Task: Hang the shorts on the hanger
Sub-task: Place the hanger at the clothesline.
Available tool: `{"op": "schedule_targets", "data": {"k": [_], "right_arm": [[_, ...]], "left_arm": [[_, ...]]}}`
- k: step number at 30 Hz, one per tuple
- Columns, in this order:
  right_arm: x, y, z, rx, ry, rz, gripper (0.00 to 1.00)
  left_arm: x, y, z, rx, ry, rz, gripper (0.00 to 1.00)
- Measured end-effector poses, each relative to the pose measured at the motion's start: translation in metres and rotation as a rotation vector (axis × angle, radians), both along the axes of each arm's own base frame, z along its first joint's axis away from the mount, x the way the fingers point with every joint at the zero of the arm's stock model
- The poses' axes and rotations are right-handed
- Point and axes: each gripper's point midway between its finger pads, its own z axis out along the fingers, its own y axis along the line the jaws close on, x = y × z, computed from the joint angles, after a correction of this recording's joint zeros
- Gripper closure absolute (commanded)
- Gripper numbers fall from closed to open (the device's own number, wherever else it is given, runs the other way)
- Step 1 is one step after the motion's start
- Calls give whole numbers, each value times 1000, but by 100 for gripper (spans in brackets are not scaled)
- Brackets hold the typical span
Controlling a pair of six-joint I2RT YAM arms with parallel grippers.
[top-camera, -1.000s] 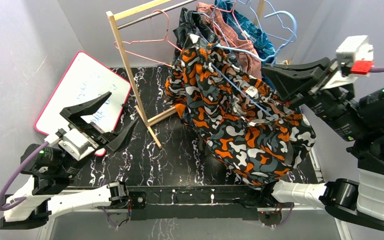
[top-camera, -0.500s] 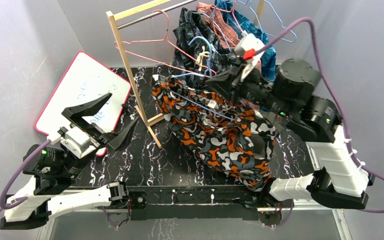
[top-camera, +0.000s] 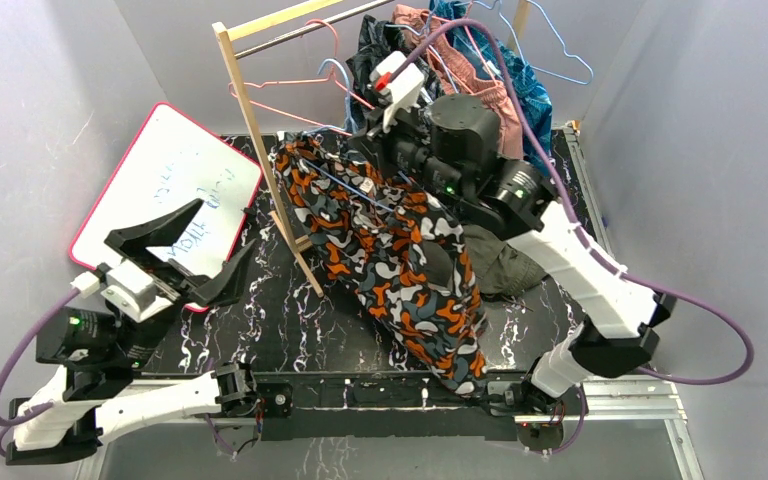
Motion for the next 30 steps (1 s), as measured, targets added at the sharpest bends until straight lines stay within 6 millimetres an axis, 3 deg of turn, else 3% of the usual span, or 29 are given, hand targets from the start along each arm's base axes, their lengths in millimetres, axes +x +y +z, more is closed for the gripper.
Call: {"op": "schedule_targets", "data": {"k": [5,9,20,30], "right_arm": [[23,20,-11,3,3,-38,100],[36,29,-4,54,-15,-61,100],[52,33,21,200,-88,-116,100],[74,34,12,264,-78,-153,100]], "left_arm": [[-2,13,1,-45,17,9,2],[-1,12,-5,-38,39,8,2],[2,9,-20,-45,79,5,2],[4,5,-37,-54,117,1,2]]}}
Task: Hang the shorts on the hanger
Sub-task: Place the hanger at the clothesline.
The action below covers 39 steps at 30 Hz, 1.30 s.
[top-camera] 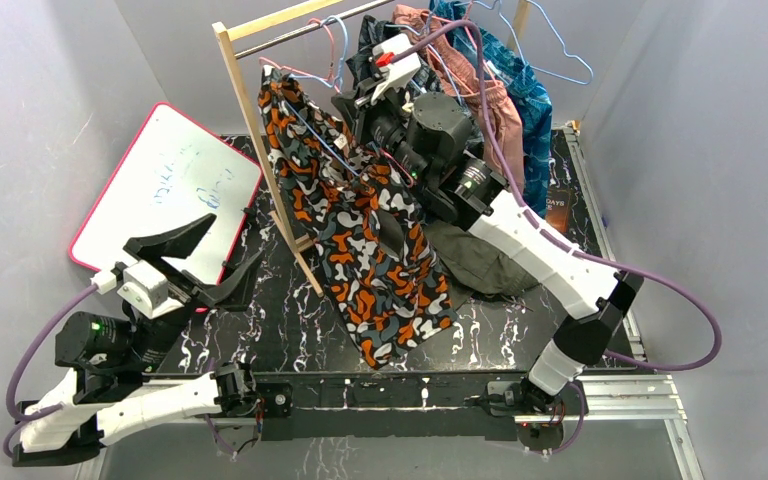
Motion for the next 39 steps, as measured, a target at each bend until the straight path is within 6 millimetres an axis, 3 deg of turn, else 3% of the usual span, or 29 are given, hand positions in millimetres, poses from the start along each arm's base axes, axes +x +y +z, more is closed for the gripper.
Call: {"op": "schedule_targets", "data": {"k": [14,24,33,39], "right_arm": [[9,17,-8,51,8,45,100],[24,40,-30,9,40,56,100],[20,39,-32,27,20,72,100],[8,30,-20,65,-18,95,100]], "left_arm": [[-1,3,-5,-19,22,-3,2],[0,4,-16,-22,43,-5,2],[-2,9,-20,-46,58,-6,2],[-1,6,-25,-39,69,-7,2]]}}
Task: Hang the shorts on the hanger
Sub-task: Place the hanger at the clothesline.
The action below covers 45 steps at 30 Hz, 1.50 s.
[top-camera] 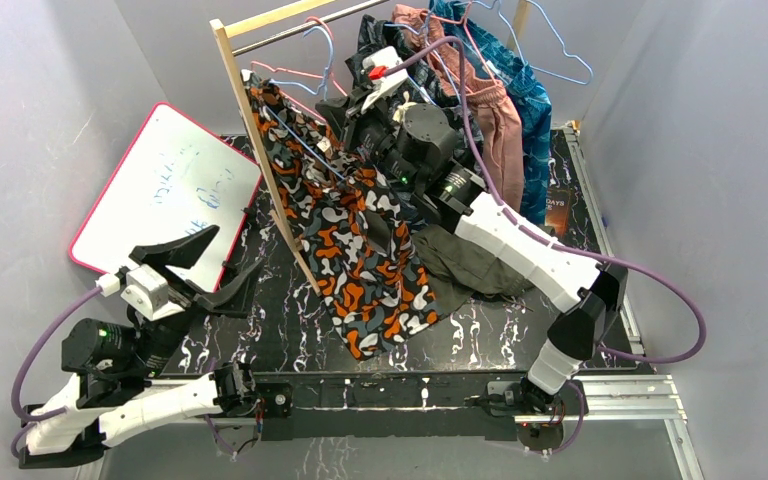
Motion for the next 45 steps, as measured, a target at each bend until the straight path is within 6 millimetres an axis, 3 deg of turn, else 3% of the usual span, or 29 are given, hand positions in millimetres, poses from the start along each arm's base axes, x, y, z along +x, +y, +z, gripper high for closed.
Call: {"op": "schedule_targets", "data": {"k": [8,17,28,40,45], "right_arm": [[-6,-6,21,53,-48,7,100],[-4,-3,19,51,-51,5,100],[7,8,6,37,-38,4,100],[8,6,28,82,-72,-2,100],[16,8,26,79,-69,-10,100]], "left_arm": [[1,-5,-7,5,15,-5,2],[2,-10,-22,4,42,-13,2],[0,-4,-21,-43,56,-22,2],[-1,-3,-26,-48,69,-28,2],[-1,-5,-29,-42,74,-29,2]]}}
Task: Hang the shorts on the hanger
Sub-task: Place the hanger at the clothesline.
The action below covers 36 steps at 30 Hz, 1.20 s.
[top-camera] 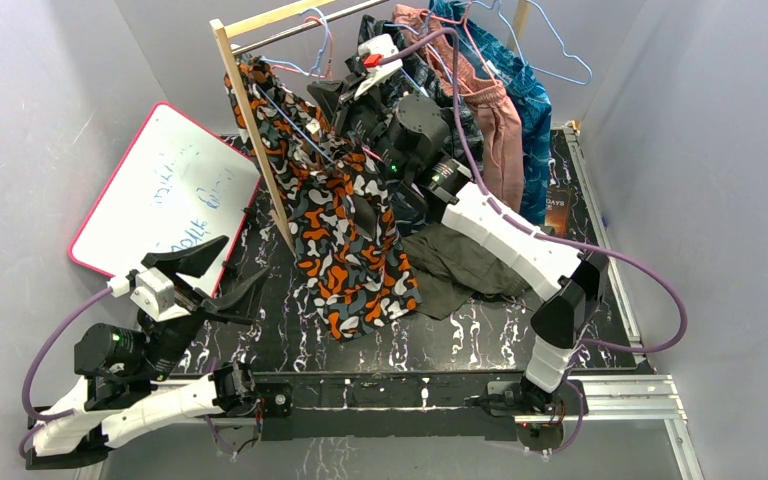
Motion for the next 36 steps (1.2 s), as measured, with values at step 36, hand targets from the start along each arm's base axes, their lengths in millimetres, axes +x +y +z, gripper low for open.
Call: {"op": "schedule_targets", "data": {"k": [36], "right_arm": [[25,19,-36,-98,93,-9,100]], "left_arm": [[-1,-5,-3,-28,37,-20,2]]}}
